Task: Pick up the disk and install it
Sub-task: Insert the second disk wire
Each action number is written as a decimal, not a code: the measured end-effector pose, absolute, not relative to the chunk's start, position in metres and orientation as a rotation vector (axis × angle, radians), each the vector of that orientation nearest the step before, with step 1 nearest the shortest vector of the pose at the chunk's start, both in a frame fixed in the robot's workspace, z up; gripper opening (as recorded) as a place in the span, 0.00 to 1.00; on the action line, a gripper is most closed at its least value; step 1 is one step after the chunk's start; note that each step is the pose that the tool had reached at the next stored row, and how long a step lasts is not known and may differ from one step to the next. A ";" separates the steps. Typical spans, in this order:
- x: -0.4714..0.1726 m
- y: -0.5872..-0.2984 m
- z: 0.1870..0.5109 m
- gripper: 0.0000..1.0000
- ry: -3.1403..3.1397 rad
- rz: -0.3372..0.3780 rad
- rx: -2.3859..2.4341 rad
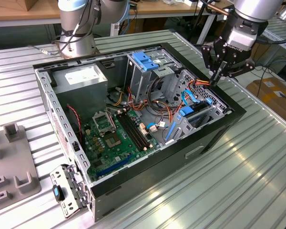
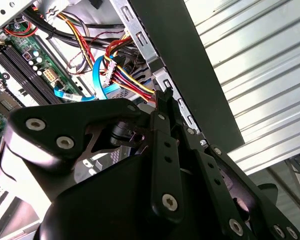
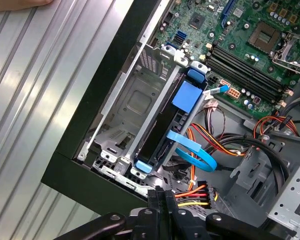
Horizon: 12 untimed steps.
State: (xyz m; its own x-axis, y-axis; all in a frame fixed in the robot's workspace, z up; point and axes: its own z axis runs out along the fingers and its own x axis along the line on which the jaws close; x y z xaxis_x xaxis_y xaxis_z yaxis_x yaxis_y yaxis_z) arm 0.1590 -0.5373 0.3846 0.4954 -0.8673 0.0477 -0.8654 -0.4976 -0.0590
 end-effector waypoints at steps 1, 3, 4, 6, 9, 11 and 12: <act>0.159 -0.537 0.385 0.16 1.561 -0.111 -2.693; 0.159 -0.537 0.385 0.16 1.561 -0.110 -2.693; 0.159 -0.537 0.385 0.16 1.562 -0.111 -2.692; 0.159 -0.537 0.384 0.16 1.583 -0.111 -2.680; 0.159 -0.537 0.384 0.16 1.652 -0.112 -2.641; 0.159 -0.537 0.384 0.16 1.699 -0.113 -2.612; 0.159 -0.537 0.384 0.16 1.719 -0.113 -2.600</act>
State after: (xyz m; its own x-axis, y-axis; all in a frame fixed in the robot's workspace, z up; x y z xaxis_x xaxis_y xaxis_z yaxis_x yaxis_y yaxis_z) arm 0.1589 -0.5373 0.3844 0.3900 -0.9196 0.0476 -0.9179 -0.3923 -0.0591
